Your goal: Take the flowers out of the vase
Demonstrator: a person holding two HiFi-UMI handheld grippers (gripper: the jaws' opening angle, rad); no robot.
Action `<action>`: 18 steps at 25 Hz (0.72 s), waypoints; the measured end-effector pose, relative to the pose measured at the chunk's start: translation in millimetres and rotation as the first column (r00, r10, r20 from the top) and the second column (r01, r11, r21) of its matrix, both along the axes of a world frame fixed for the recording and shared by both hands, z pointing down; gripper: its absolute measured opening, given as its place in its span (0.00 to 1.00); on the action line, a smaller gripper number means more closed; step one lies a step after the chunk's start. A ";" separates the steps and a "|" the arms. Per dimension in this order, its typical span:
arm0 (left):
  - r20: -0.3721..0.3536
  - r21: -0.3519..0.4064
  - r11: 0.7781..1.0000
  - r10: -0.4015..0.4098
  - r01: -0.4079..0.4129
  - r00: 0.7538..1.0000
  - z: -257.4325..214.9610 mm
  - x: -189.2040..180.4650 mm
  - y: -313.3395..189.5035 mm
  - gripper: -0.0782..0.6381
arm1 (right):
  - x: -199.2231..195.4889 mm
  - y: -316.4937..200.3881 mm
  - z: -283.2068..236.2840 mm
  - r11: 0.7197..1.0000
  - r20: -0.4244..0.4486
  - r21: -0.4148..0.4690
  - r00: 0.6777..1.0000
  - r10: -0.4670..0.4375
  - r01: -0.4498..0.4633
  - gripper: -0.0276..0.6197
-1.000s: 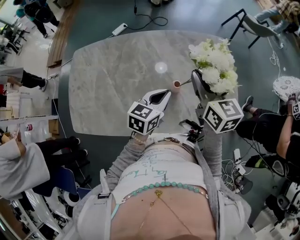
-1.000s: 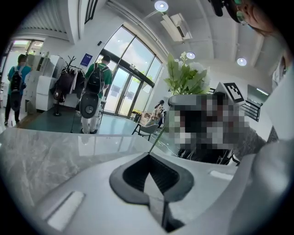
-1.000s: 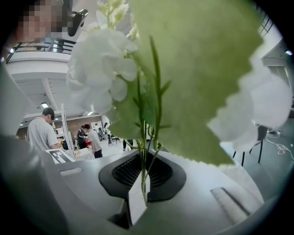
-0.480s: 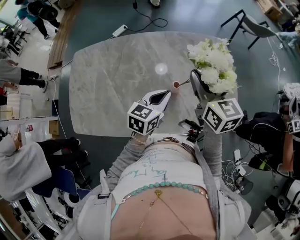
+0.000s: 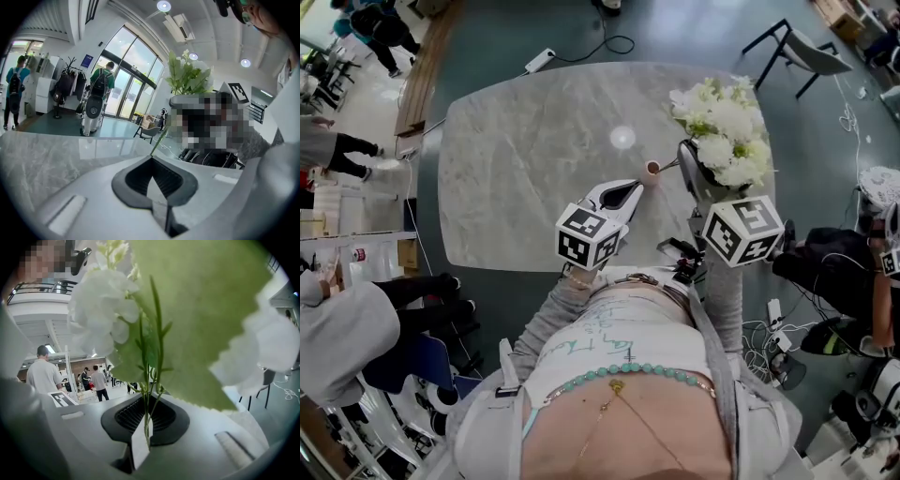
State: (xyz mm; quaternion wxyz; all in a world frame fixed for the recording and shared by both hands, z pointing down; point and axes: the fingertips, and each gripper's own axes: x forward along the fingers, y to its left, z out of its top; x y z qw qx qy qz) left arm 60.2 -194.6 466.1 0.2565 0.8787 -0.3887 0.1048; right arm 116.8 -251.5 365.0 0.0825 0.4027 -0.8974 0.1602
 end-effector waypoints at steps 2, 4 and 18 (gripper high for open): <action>-0.002 -0.004 1.000 0.002 -0.002 1.000 0.1 1.3 1.1 0.11 | 0.7 0.2 0.6 1.000 -0.004 -0.004 1.000 0.002 -0.002 0.11; -0.004 -0.006 1.000 0.005 -0.005 1.000 -1.2 1.1 0.3 0.11 | 0.9 -0.7 -0.1 1.000 -0.005 -0.006 1.000 0.005 -0.005 0.11; -0.010 -0.012 0.999 0.045 -0.045 0.999 -1.9 4.2 -0.5 0.11 | 1.5 -1.2 1.5 0.999 -0.013 -0.015 0.999 0.040 -0.040 0.11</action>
